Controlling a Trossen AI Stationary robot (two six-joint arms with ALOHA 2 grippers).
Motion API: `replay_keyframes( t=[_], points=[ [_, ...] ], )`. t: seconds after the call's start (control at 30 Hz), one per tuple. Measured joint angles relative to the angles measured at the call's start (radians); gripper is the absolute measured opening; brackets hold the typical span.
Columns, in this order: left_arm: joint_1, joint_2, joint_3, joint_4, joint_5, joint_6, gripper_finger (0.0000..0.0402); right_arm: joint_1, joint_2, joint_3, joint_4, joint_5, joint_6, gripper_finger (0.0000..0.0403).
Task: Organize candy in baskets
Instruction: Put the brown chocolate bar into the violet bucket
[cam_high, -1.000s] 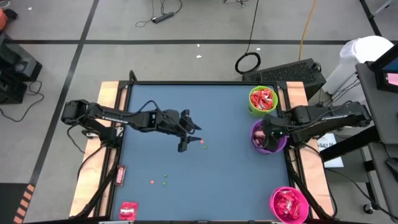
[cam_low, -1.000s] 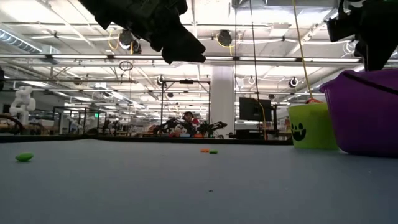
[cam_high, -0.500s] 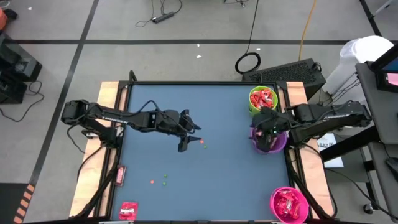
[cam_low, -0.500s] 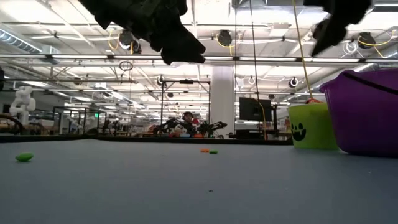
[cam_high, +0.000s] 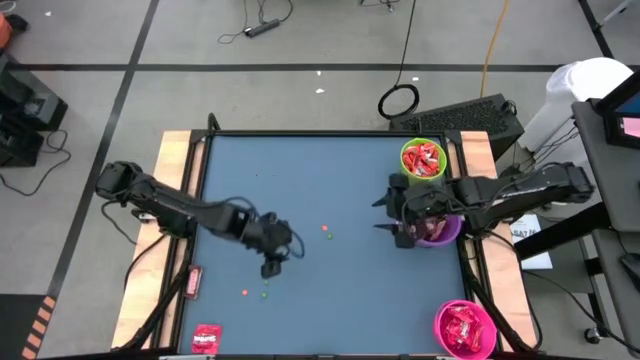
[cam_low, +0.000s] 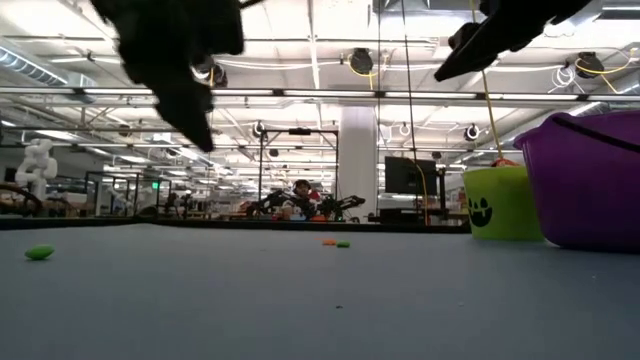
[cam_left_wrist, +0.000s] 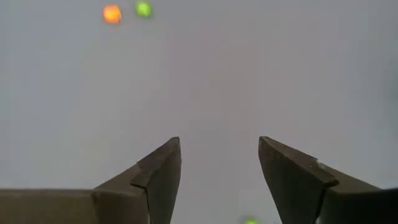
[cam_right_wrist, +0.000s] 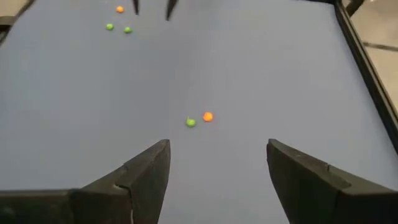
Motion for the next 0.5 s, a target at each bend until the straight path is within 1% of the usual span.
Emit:
replay_keyframes(
  t=[0.07,0.17,0.23,0.5],
  points=[
    [-0.061,0.0,0.014,-0.034,-0.026,-0.104,0.0219,0.0,0.021,-0.001,0.024,0.02,-0.011,0.0254],
    [-0.151,0.0,0.018,-0.113,-0.029,-0.3,0.0219,-0.001,0.049,-0.001,0.055,0.064,-0.027,0.0254],
    [-0.209,0.0,0.018,-0.17,-0.023,-0.459,0.0219,-0.002,0.066,-0.001,0.062,0.08,-0.036,0.0254],
    [-0.437,0.0,0.018,-0.409,0.043,-1.103,0.0219,-0.02,0.121,-0.001,0.07,0.077,-0.047,0.0254]
  ],
)
